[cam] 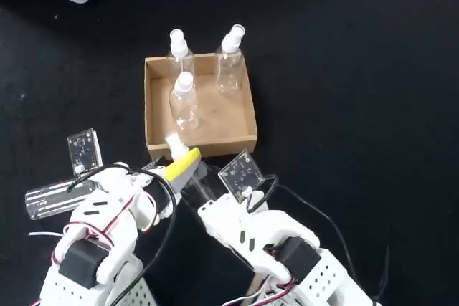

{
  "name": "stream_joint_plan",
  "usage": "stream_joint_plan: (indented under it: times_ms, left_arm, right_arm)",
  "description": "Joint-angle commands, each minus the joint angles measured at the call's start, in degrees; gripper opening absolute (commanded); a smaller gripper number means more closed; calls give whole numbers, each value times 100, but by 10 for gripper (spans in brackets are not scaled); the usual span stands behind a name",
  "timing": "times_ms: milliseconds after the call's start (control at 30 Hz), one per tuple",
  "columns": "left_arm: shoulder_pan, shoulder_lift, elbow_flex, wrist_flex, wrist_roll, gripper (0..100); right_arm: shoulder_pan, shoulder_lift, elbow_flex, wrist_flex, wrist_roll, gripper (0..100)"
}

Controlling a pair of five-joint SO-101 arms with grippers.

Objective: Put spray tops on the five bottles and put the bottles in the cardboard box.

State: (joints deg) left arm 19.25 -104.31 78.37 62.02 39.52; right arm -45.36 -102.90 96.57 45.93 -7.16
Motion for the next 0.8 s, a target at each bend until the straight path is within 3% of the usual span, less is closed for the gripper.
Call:
stream_joint_plan:
  times_ms: [0,767]
  left_arm:
    - [-92,-18,-488,18,88,268]
    - [-1411,-18,-831,-35,800,272]
  right_arm:
    - [-35,-936,-31,-255,-62,86]
    - [193,-954,-31,-422,-62,86]
